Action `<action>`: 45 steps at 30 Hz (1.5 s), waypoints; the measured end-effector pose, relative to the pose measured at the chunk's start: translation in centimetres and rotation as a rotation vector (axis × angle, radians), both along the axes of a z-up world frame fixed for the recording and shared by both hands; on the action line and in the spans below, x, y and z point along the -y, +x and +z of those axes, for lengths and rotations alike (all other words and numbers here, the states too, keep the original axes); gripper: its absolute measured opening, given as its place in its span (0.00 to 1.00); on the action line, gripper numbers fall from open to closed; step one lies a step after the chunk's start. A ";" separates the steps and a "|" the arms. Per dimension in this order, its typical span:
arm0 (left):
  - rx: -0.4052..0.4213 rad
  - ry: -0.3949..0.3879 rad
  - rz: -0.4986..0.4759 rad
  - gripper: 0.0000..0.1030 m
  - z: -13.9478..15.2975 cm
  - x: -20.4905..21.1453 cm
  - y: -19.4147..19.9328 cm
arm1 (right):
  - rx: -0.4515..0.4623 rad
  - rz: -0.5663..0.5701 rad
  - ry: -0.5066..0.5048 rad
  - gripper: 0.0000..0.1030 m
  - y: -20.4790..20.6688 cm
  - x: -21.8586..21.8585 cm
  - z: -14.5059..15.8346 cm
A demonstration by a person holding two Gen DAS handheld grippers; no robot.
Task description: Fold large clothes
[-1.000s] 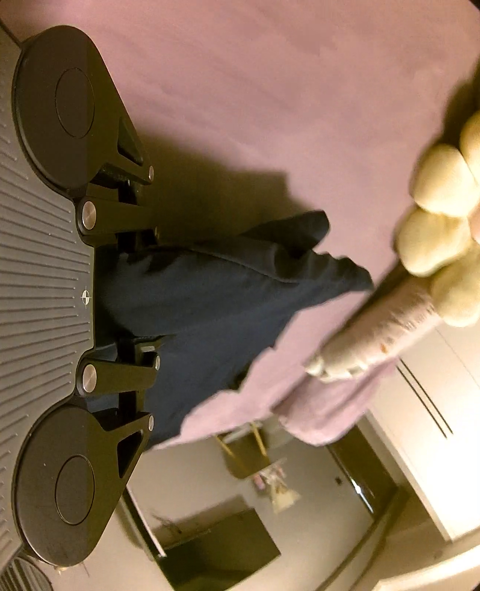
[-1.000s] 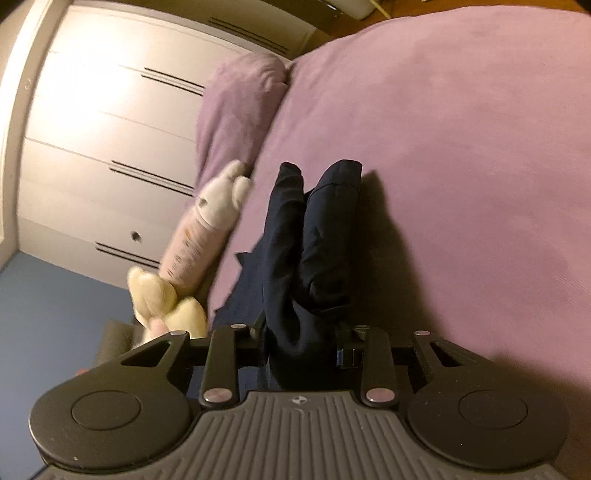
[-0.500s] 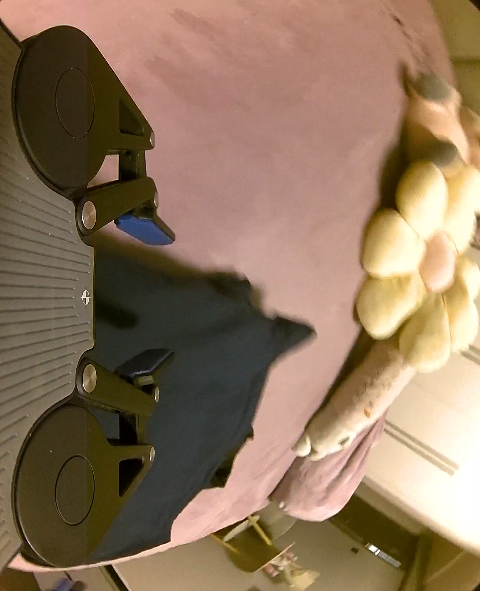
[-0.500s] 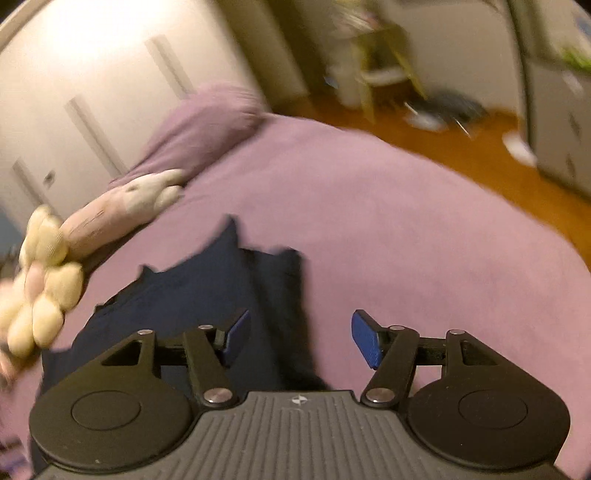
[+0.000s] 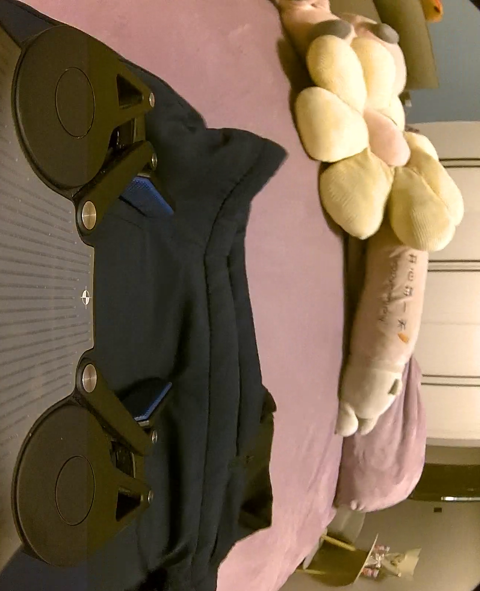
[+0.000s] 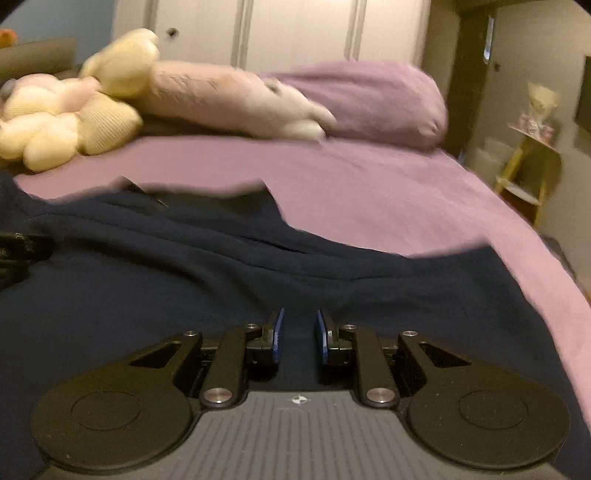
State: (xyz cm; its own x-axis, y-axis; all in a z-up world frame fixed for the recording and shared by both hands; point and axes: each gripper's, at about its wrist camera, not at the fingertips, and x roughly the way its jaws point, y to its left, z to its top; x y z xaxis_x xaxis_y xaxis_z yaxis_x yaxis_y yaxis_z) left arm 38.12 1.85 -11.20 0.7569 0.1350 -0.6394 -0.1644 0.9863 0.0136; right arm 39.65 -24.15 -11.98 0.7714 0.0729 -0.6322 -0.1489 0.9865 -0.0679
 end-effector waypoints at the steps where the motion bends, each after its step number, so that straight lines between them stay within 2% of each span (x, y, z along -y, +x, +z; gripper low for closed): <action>1: 0.002 0.003 0.002 0.98 0.3 -0.1 0.1 | -0.004 -0.017 0.035 0.14 0.5 0.4 0.2; 3: -0.002 0.011 -0.010 0.98 0.9 -0.6 0.7 | 0.033 -0.059 -0.018 0.14 1.0 1.0 1.0; 6: 0.009 0.072 0.015 0.98 1.3 -2.3 1.4 | 0.037 -0.109 -0.026 0.14 1.5 3.1 1.7; 9: -0.011 -0.010 0.044 0.99 0.4 -4.1 2.0 | 0.076 -0.151 -0.093 0.14 1.0 4.8 1.6; 10: -0.018 -0.025 0.045 1.00 0.1 -4.3 2.2 | 0.083 -0.171 -0.086 0.14 0.7 5.7 1.1; 12: -0.019 -0.028 0.046 1.00 -0.3 -4.3 2.4 | 0.066 -0.192 -0.011 0.14 0.7 7.0 0.4; 17: -0.022 -0.071 0.051 1.00 -0.5 -4.9 2.5 | 0.066 -0.192 -0.015 0.14 0.7 7.4 -0.1; 19: -0.017 -0.076 0.050 1.00 -0.6 -4.9 2.4 | 0.073 -0.194 0.004 0.14 0.6 7.6 -0.1; 23: -0.011 -0.143 0.058 1.00 -1.1 -5.9 2.4 | 0.080 -0.199 0.066 0.15 0.6 8.4 -0.7; 27: -0.037 -0.160 0.054 1.00 -0.3 -6.2 2.3 | 0.068 -0.198 0.073 0.15 0.8 8.4 -0.4; 29: -0.078 -0.160 0.026 1.00 0.9 -6.7 1.3 | 0.059 -0.205 0.074 0.18 0.6 8.4 0.2; 32: -0.087 -0.138 -0.076 1.00 3.1 -7.7 -3.2 | 0.027 -0.237 0.057 0.25 -0.6 8.1 2.2; 35: -0.096 -0.150 -0.111 1.00 4.6 -10.1 -9.3 | 0.039 -0.197 0.130 0.26 -5.2 8.0 4.3; 36: -0.115 -0.179 -0.093 1.00 4.8 -11.1 -11.1 | 0.034 -0.183 0.184 0.26 -7.4 8.0 4.8; 39: -0.176 -0.394 -0.058 1.00 3.9 -14.0 -14.8 | -0.015 -0.145 0.311 0.26 -12.5 7.3 5.2; 41: -0.205 -0.537 -0.041 0.91 2.9 -15.1 -15.8 | -0.063 -0.115 0.361 0.26 -14.9 6.2 5.1; 42: -0.216 -0.581 -0.035 0.81 2.6 -15.4 -15.8 | -0.077 -0.105 0.373 0.27 -15.9 5.5 5.1; 45: -0.241 -0.681 -0.034 0.77 1.3 -15.7 -14.7 | -0.067 -0.028 0.374 0.26 -17.6 3.2 5.6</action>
